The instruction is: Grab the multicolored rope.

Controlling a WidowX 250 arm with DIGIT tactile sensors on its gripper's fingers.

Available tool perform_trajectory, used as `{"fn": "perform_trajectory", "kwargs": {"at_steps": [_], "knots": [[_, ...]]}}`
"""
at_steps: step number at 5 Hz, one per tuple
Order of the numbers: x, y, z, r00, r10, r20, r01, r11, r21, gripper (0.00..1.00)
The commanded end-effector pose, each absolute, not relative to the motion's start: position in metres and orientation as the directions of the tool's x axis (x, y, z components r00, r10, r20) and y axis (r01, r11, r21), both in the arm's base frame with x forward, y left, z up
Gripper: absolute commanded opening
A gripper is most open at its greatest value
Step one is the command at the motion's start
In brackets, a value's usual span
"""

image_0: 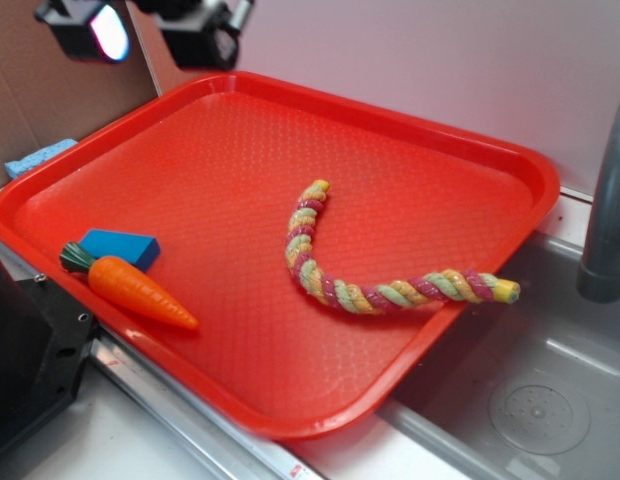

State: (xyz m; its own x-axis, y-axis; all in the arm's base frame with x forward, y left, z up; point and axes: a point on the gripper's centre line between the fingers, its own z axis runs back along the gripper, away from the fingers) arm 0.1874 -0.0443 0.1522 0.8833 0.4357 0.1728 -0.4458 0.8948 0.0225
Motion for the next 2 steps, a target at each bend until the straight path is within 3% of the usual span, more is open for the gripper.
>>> {"fn": "perform_trajectory", "kwargs": {"at_steps": [1, 2], "knots": [[0.208, -0.057, 0.101, 0.857, 0.472, 0.206, -0.483, 0.876, 0.003, 1.0], [0.217, -0.064, 0.073, 0.856, 0.466, 0.224, -0.49, 0.869, 0.065, 1.0]]}}
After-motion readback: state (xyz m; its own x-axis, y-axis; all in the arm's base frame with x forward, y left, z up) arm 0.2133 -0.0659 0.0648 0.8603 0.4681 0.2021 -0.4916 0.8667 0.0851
